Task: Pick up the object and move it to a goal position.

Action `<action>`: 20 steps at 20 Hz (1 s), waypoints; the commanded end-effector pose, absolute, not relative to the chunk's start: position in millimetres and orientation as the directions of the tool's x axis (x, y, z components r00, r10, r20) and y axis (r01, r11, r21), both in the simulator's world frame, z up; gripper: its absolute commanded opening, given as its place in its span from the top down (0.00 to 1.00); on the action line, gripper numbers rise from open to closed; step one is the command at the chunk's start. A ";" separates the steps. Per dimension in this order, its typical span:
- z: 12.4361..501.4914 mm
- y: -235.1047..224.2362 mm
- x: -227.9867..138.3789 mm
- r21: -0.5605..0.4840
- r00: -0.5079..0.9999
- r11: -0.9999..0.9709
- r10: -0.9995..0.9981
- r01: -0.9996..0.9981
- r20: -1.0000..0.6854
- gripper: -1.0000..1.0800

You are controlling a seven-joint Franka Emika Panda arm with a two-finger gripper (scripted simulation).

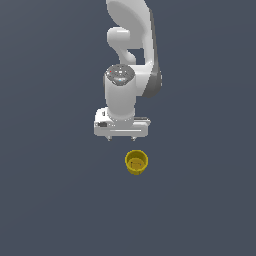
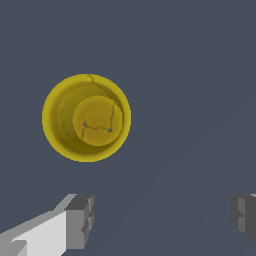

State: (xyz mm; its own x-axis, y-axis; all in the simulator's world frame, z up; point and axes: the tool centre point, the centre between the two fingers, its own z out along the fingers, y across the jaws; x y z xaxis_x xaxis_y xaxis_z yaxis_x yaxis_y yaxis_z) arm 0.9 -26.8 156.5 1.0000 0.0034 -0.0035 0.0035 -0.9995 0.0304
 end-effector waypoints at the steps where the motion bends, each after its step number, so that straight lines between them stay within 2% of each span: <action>1: 156.5 -26.8 0.9 0.030 1.000 -1.000 0.003 0.004 -0.003 0.38; 20: 154.9 -10.8 14.2 0.043 0.993 -0.992 0.117 0.118 -0.024 0.38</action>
State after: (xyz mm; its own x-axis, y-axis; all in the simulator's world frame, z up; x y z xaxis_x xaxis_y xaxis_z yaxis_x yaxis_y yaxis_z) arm 11.6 -12.1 155.7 0.9949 0.0993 -0.0182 0.0999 -0.9942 0.0400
